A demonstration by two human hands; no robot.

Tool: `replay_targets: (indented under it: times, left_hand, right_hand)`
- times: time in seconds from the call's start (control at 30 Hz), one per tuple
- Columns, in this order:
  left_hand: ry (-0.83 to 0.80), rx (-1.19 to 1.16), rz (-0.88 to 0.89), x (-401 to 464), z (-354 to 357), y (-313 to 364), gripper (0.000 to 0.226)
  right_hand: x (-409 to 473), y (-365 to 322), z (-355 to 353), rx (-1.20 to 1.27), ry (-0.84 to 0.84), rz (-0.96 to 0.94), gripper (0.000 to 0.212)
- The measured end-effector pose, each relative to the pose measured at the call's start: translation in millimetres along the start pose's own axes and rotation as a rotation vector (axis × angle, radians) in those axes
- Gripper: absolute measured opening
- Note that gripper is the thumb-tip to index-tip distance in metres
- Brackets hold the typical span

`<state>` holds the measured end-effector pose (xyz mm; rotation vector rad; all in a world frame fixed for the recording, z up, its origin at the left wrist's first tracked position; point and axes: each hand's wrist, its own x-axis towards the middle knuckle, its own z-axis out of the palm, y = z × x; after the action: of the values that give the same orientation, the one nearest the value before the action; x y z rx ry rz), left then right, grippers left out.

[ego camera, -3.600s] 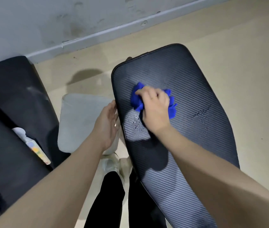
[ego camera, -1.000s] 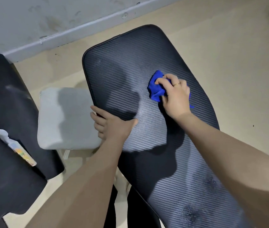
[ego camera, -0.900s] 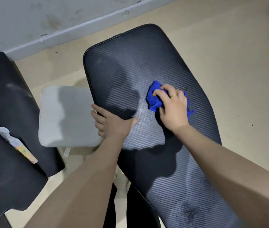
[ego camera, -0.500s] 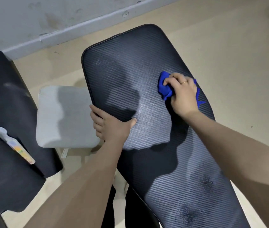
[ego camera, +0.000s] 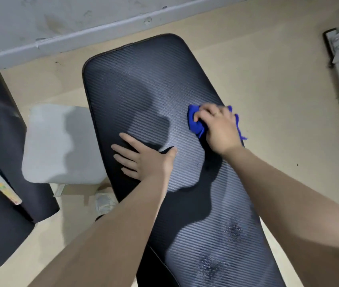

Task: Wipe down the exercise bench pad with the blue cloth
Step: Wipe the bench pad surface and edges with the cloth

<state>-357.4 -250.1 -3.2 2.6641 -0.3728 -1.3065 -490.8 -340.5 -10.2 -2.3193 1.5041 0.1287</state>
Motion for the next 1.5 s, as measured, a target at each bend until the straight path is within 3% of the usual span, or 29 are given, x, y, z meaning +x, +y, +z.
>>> replay_targets:
  times: [0.17, 0.33, 0.43, 0.6, 0.7, 0.83, 0.93, 1.1, 1.2, 1.33, 1.43, 1.5]
  left_hand:
    - [-0.018, 0.066, -0.025, 3, 9, 2, 0.145]
    - [0.006, 0.087, -0.023, 2, 12, 6, 0.150]
    - [0.017, 0.091, -0.026, 4, 15, 6, 0.150]
    - [0.030, 0.102, -0.013, 9, 19, 3, 0.149]
    - [0.035, 0.094, -0.011, 8, 19, 2, 0.150]
    - [0.023, 0.087, 0.002, 7, 17, 4, 0.149]
    - [0.027, 0.097, 0.013, 8, 18, 2, 0.149]
    - [0.034, 0.093, 0.047, 11, 22, -2, 0.149]
    - [0.052, 0.076, 0.060, 10, 21, -3, 0.147]
    - [0.085, 0.153, 0.114, 5, 16, -15, 0.137]
    - [0.070, 0.135, 0.129, 1, 6, -17, 0.112]
    - [0.020, 0.115, 0.119, 0, -4, -17, 0.095]
  right_hand:
    - [3, 9, 0, 0.164, 0.135, 0.162, 0.052]
    - [-55, 2, 21, 0.184, 0.033, 0.119, 0.048]
    - [-24, 13, 8, 0.183, 0.035, 0.106, 0.041]
    - [21, 23, -2, 0.257, 0.186, 0.266, 0.043]
    - [-6, 19, 8, 0.244, 0.175, 0.185, 0.044]
    - [-54, 4, 28, 0.189, 0.034, 0.031, 0.041]
    - [-41, 19, 20, 0.181, 0.012, -0.070, 0.040]
    - [-9, 47, 10, 0.239, 0.234, 0.208, 0.053]
    - [-31, 19, 24, 0.176, 0.213, 0.275, 0.053]
    - [-80, -27, 44, 0.133, 0.050, 0.070, 0.057]
    - [-75, -19, 33, 0.085, -0.020, -0.114, 0.061]
    - [-60, -10, 22, 0.017, 0.016, -0.079, 0.057]
